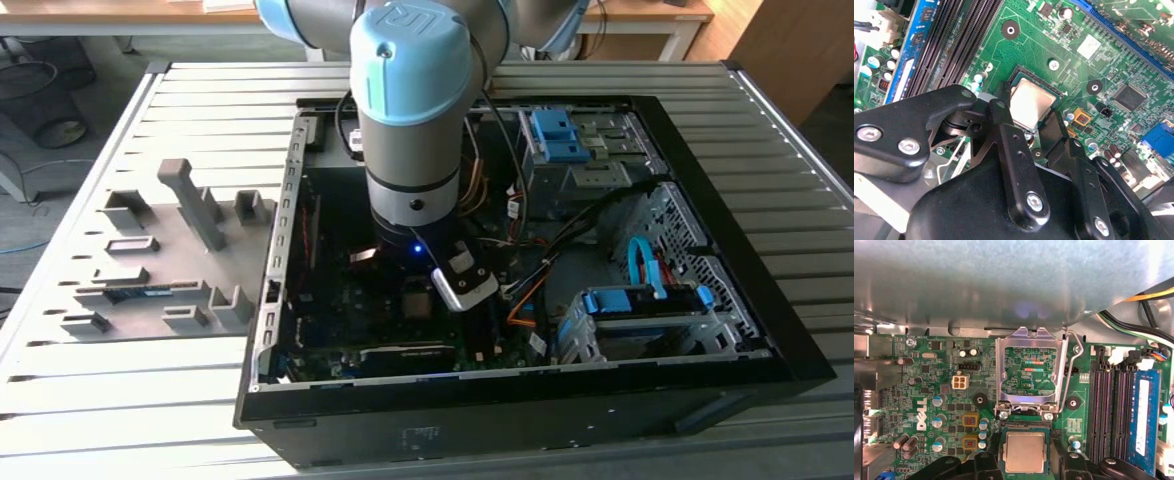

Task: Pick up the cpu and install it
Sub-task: 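Place the cpu into insertion slot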

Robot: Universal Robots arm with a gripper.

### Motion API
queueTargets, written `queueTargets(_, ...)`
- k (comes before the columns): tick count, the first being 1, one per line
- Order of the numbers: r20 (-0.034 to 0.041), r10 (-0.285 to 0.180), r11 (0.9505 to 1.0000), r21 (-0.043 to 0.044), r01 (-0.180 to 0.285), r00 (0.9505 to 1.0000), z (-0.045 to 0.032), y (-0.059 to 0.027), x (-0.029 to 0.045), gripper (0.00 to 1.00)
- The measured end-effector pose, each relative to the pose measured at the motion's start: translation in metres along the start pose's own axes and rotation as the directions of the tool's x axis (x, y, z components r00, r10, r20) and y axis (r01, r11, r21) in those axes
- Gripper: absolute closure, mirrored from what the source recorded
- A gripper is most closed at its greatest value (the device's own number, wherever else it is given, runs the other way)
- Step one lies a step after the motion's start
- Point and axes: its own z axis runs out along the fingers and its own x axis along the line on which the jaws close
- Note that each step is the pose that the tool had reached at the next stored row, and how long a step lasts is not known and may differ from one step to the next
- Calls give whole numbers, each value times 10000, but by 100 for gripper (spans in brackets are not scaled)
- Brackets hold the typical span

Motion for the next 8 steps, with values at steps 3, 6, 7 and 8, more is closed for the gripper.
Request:
queueTargets(3, -2, 3, 10000, 2, -3, 10000, 7, -3, 0, 53)
queueTargets(6, -3, 4, 10000, 6, -4, 10000, 17, -4, 1, 53)
queueTargets(7, -3, 3, 10000, 5, -3, 10000, 20, -3, 1, 53)
queueTargets(8, -2, 3, 10000, 4, -3, 10000, 23, -3, 1, 53)
